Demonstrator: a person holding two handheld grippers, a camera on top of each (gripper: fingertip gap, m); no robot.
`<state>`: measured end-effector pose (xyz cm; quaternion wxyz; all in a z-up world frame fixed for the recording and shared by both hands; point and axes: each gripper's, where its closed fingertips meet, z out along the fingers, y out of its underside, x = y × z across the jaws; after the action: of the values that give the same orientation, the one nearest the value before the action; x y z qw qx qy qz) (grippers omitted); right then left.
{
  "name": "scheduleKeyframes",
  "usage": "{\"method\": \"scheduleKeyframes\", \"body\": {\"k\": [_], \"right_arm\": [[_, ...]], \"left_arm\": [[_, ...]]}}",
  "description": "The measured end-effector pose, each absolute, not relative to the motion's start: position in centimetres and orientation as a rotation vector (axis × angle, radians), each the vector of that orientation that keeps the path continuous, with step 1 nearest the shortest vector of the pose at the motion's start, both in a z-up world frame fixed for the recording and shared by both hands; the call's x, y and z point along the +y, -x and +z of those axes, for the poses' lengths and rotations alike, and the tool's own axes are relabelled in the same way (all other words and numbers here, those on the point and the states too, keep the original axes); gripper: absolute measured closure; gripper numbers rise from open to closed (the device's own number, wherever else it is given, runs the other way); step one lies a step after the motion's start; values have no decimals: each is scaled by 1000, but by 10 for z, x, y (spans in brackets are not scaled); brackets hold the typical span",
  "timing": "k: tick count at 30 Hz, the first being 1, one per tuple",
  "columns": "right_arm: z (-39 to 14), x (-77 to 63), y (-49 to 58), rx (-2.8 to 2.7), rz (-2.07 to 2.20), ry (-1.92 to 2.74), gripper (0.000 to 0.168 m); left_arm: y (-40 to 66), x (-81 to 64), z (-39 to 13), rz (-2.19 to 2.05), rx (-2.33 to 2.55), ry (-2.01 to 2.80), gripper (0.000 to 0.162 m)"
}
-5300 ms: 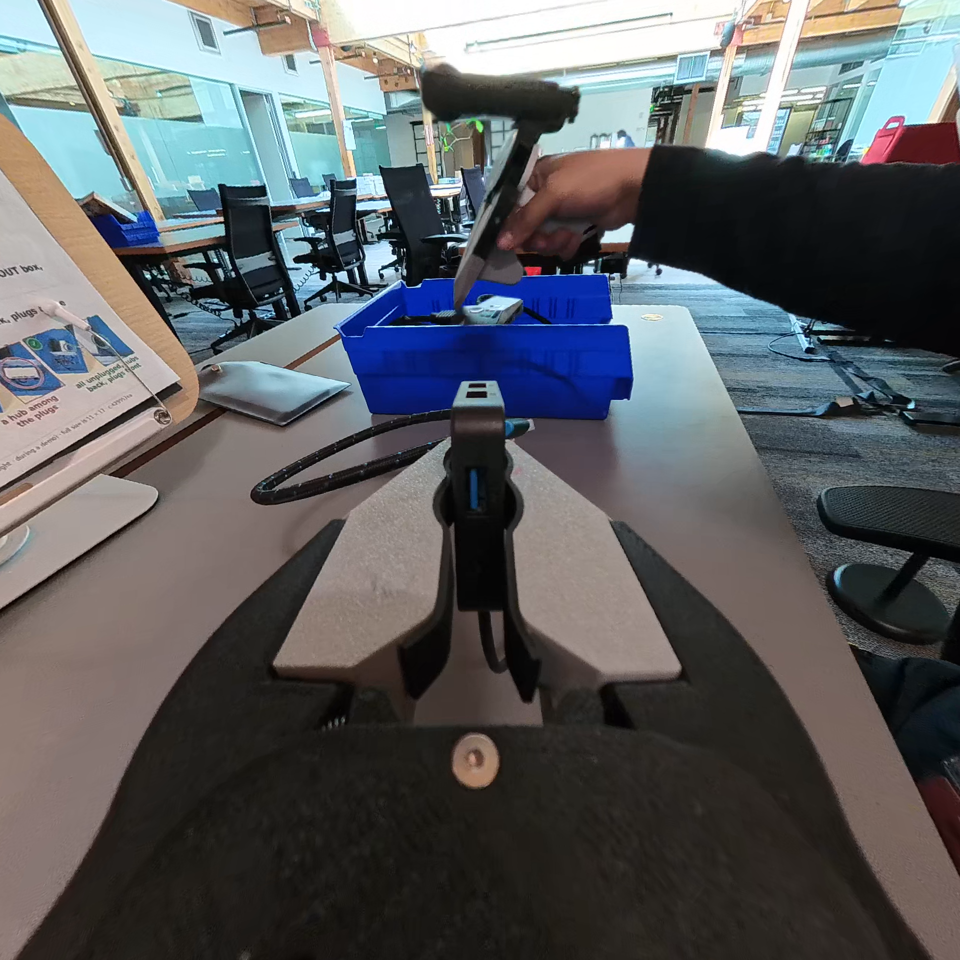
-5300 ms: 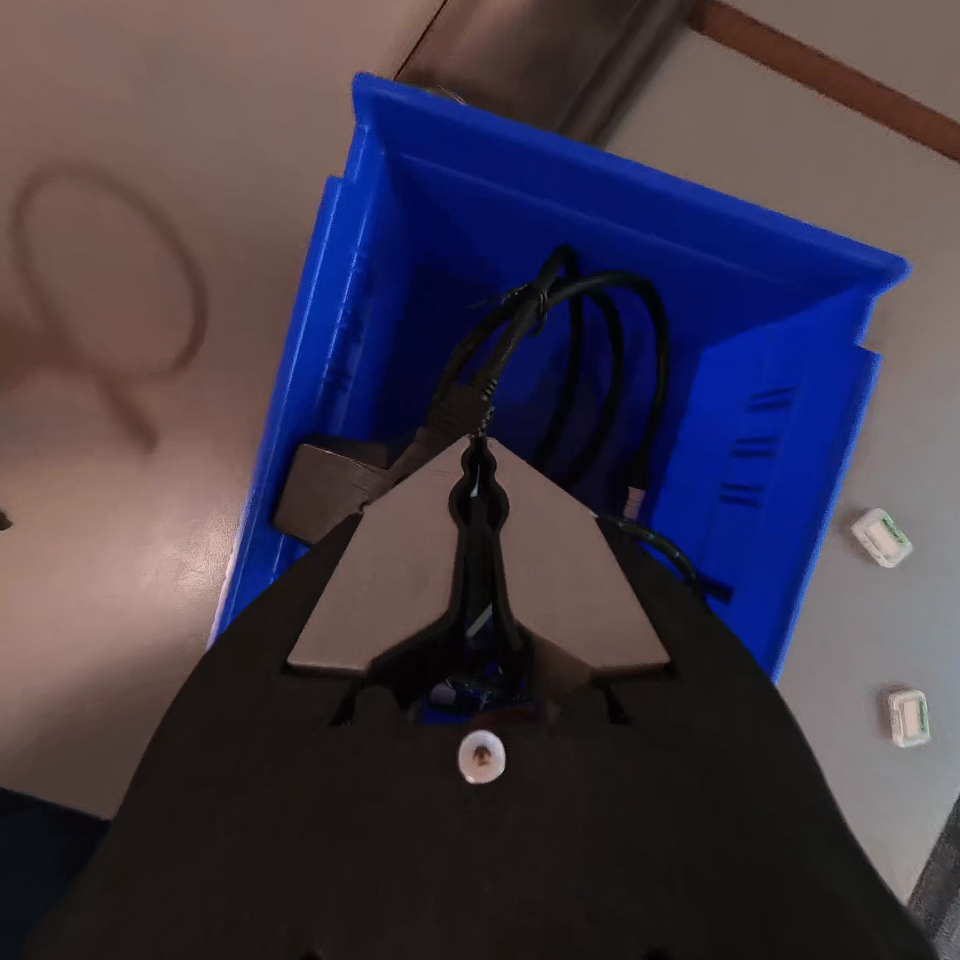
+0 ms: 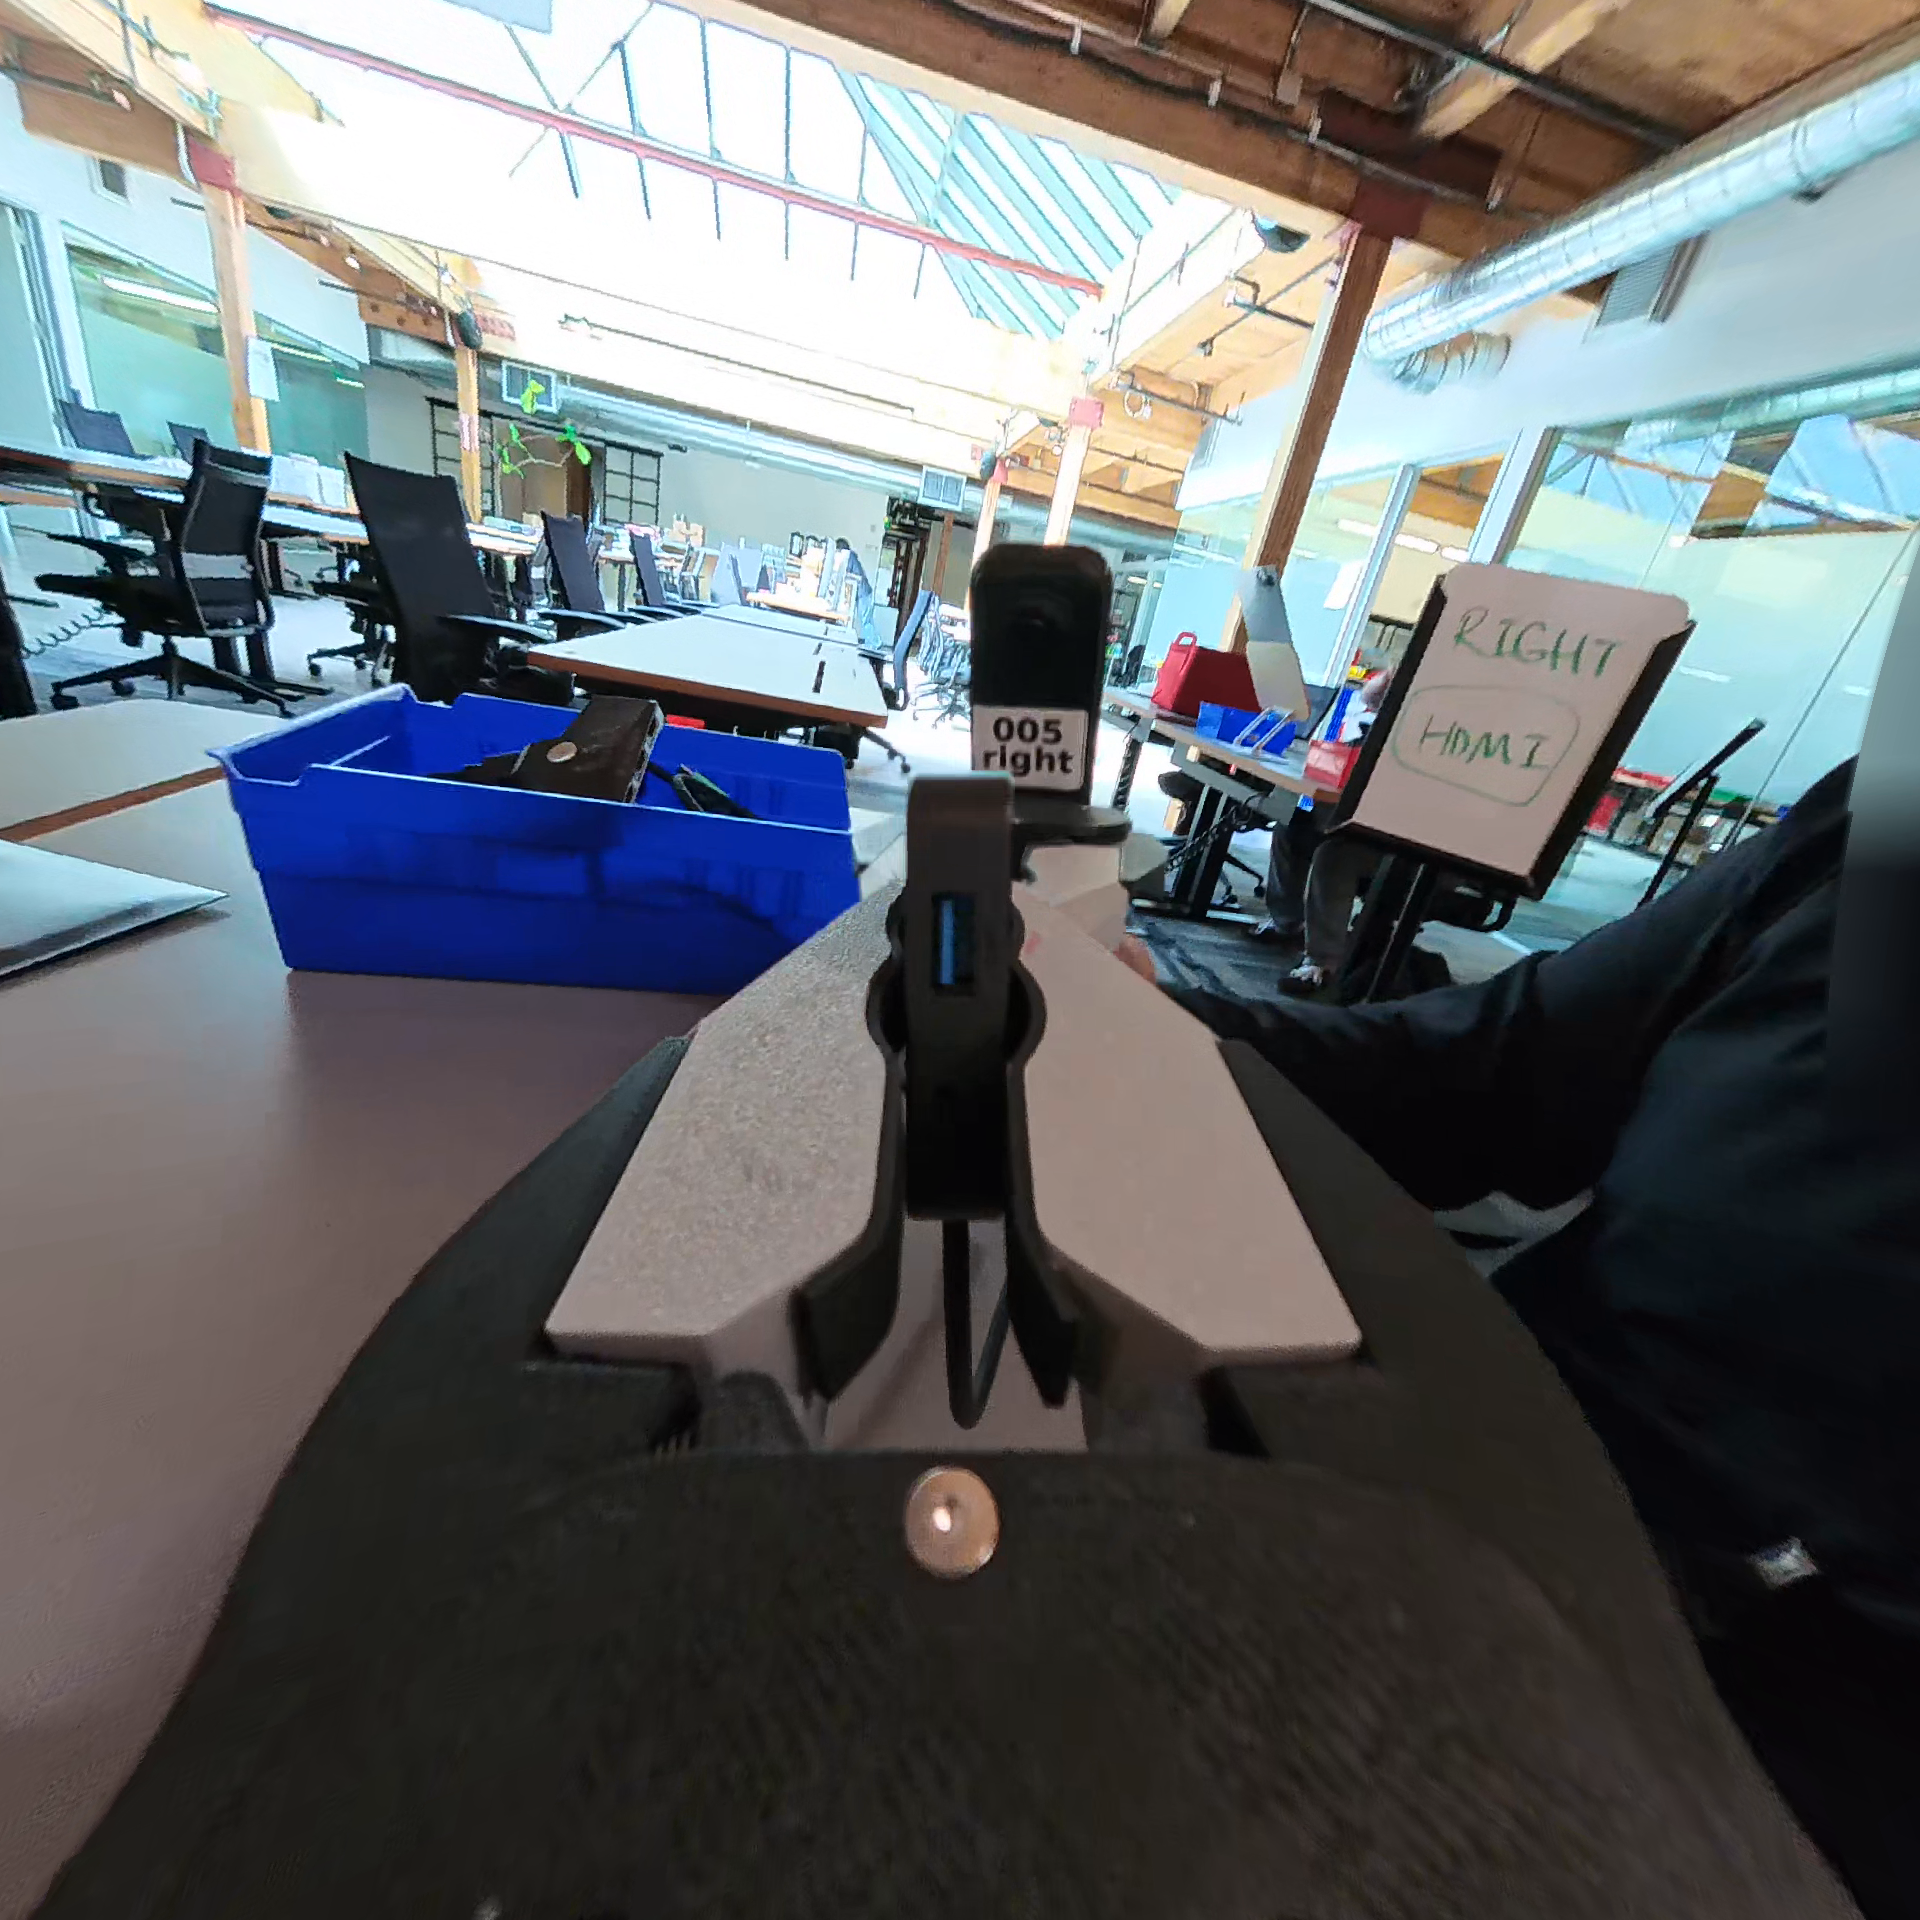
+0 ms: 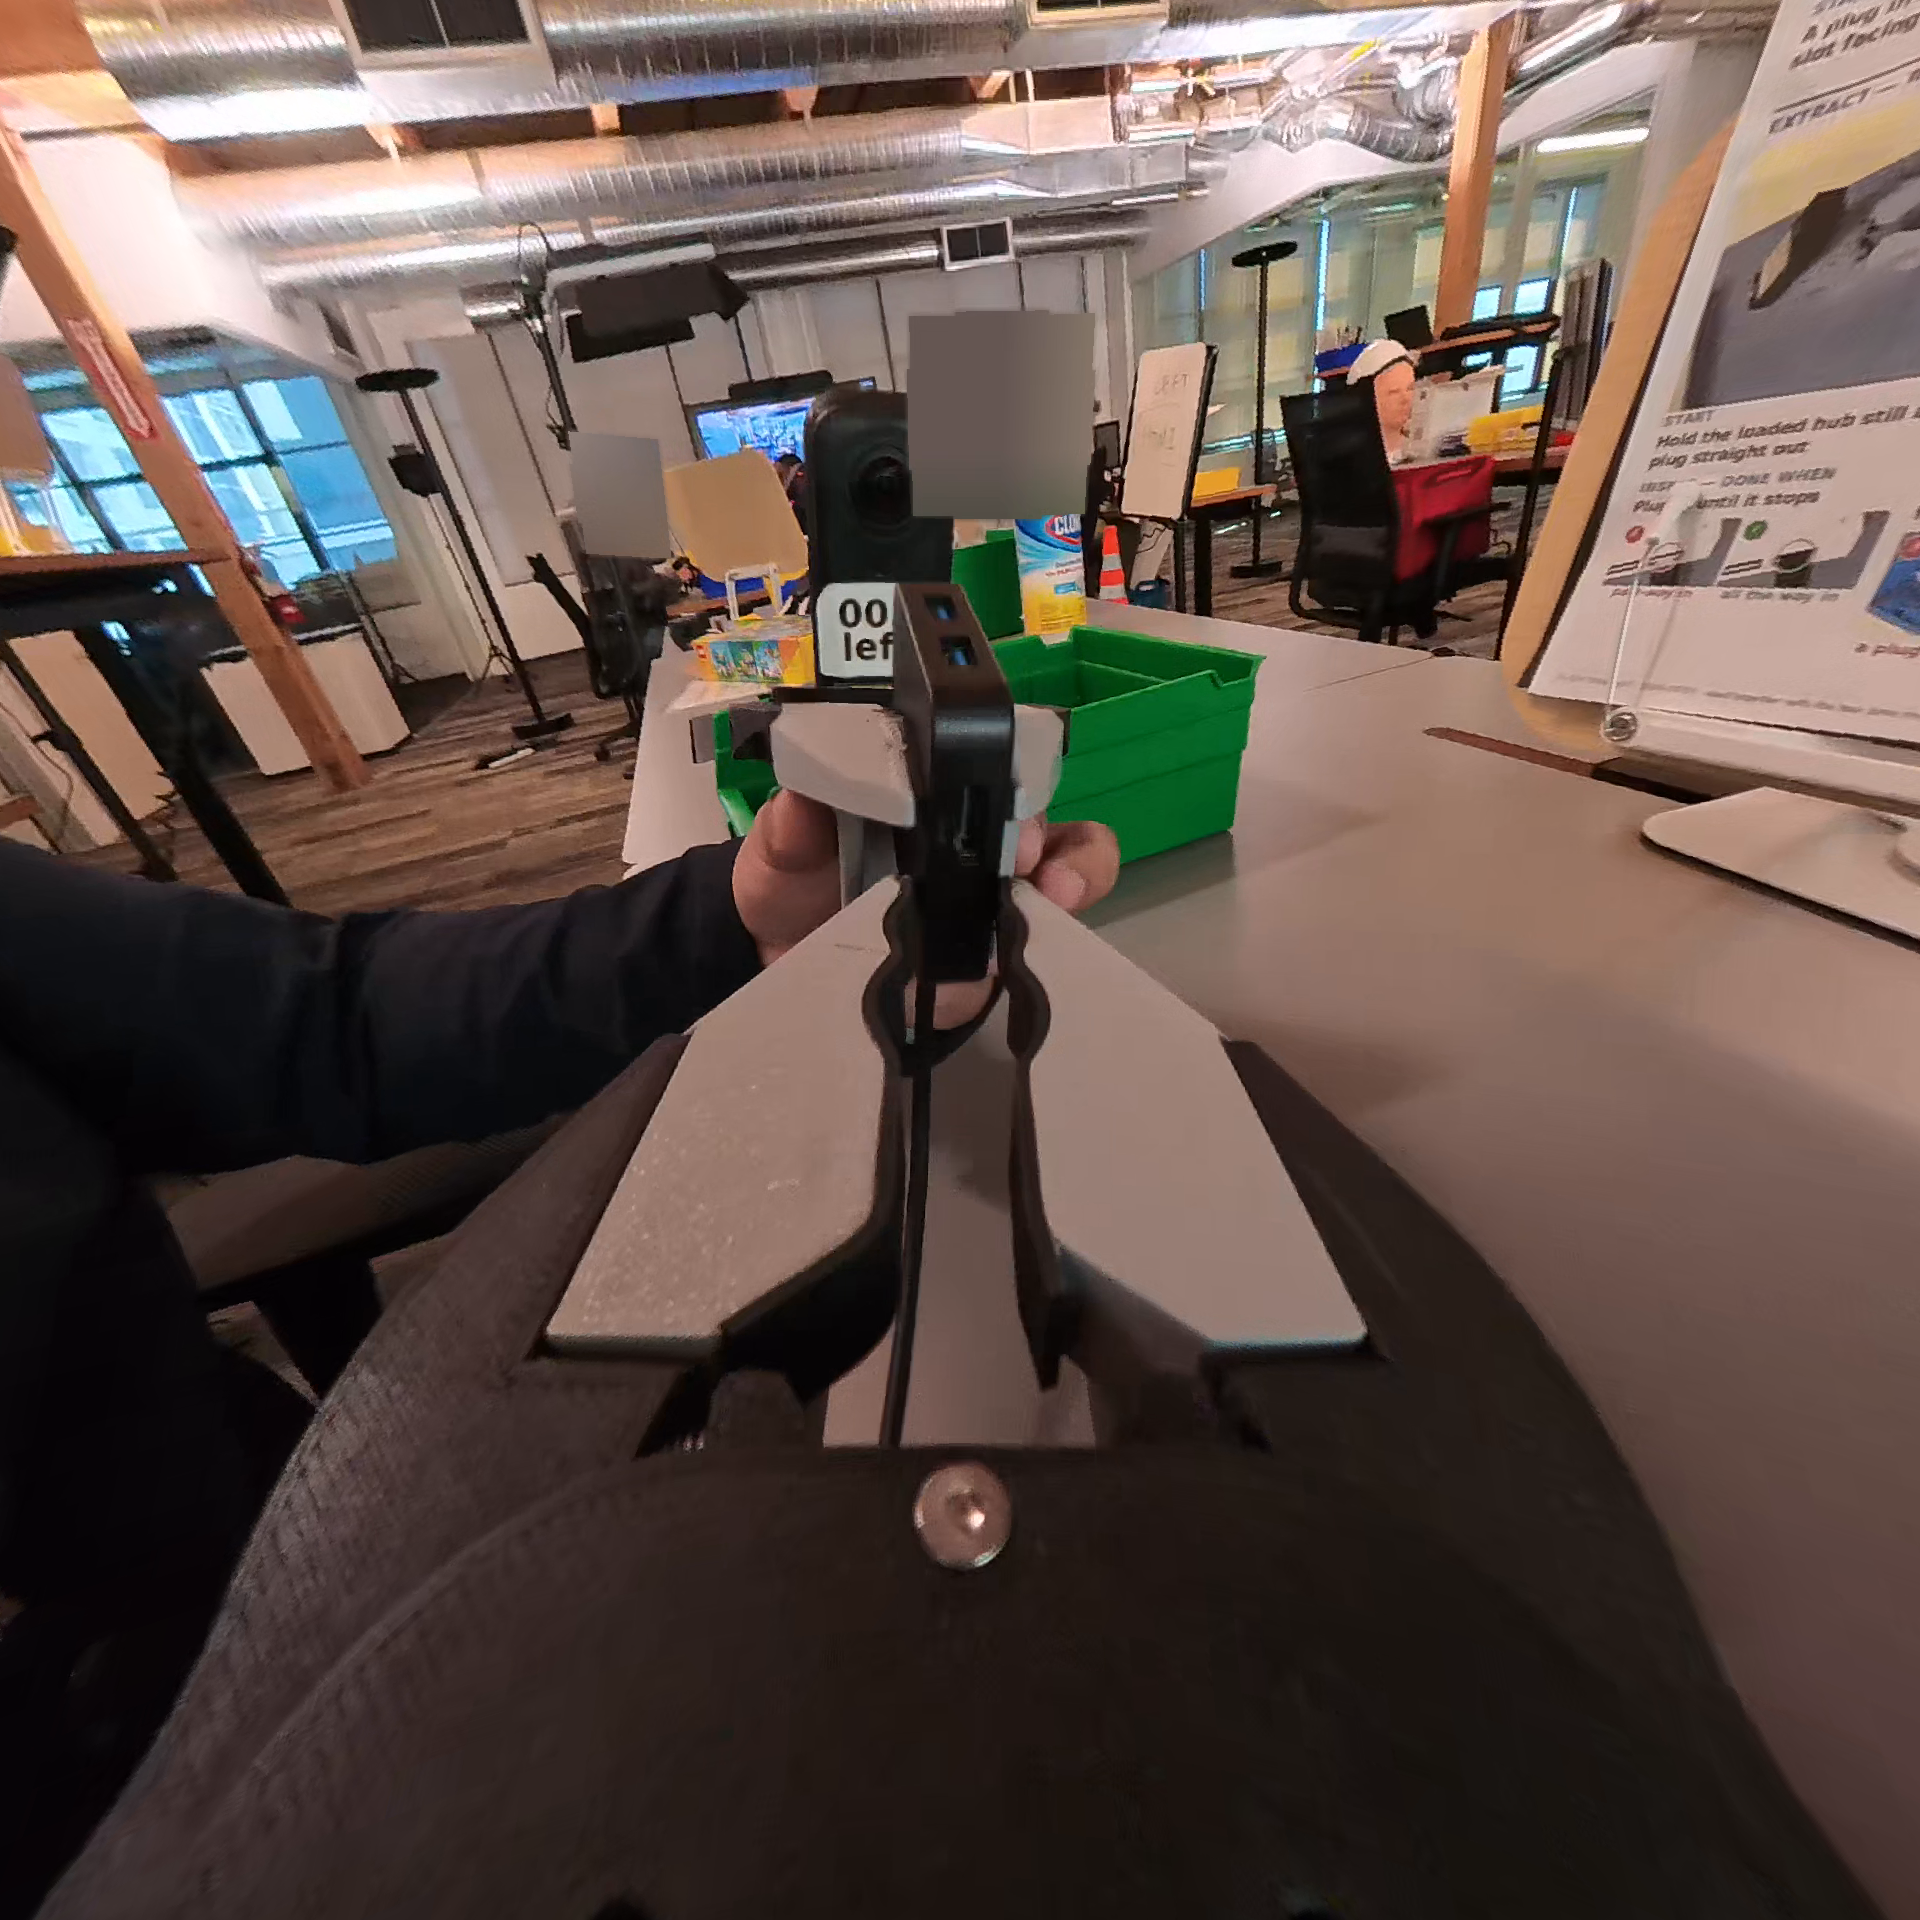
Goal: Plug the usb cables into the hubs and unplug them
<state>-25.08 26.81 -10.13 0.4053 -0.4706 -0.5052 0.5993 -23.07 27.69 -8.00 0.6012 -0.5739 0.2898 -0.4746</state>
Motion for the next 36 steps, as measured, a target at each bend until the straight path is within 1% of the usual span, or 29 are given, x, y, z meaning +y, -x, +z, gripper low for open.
{"method": "scheduleKeyframes", "body": {"k": [4, 5, 8, 9, 10, 11, 13, 15, 17, 20, 22, 24, 25, 26, 27, 29, 30, 31, 32, 34, 36], "right_arm": [[-102, 266, 260, -1246, 1575, 1211, 151], [-104, 264, 262, -1257, 1584, 1221, 155], [-107, 265, 263, -1269, 1571, 1231, 158], [-108, 268, 262, -1271, 1550, 1249, 158], [-109, 273, 259, -1259, 1519, 1274, 158], [-107, 280, 254, -1245, 1493, 1298, 158], [-98, 293, 237, -1215, 1459, 1325, 158], [-75, 317, 212, -1171, 1350, 1338, 158], [-33, 356, 178, -1094, 1142, 1328, 158], [52, 434, 109, -926, 655, 1256, 158], [95, 482, 70, -874, 320, 1223, 158], [107, 520, 56, -960, 114, 1225, 158], [99, 540, 56, -1032, 44, 1256, 158], [81, 560, 58, -1117, -12, 1325, 158], [51, 580, 60, -1217, -33, 1434, 158], [-28, 605, 61, -1409, 14, 1727, 155], [-62, 616, 55, -1467, -13, 1852, 142], [-88, 627, 47, -1504, -79, 1943, 144], [-103, 636, 41, -1519, -139, 1992, 156], [-105, 641, 42, -1512, -145, 1985, 158], [-90, 638, 48, -1458, -91, 1951, 153]], "left_arm": [[226, 278, -78, -1147, 639, 1312, 151], [224, 279, -80, -1143, 637, 1318, 151], [224, 282, -84, -1124, 634, 1340, 148], [226, 284, -84, -1114, 622, 1350, 143], [231, 286, -82, -1098, 594, 1352, 131], [237, 288, -78, -1086, 561, 1341, 122], [256, 294, -69, -1049, 471, 1308, 117], [273, 299, -62, -994, 391, 1287, 118], [283, 303, -61, -969, 352, 1287, 126], [284, 310, -71, -939, 342, 1342, 130], [279, 313, -80, -913, 368, 1388, 132], [274, 316, -87, -881, 397, 1418, 132], [272, 317, -90, -868, 412, 1434, 133], [270, 318, -94, -858, 423, 1452, 133], [269, 319, -98, -853, 431, 1468, 133], [264, 320, -102, -873, 447, 1487, 132], [262, 319, -104, -889, 455, 1494, 132], [260, 319, -106, -898, 463, 1504, 130], [259, 318, -107, -899, 473, 1514, 128], [256, 318, -111, -878, 495, 1531, 125], [254, 318, -116, -828, 528, 1553, 123]]}}
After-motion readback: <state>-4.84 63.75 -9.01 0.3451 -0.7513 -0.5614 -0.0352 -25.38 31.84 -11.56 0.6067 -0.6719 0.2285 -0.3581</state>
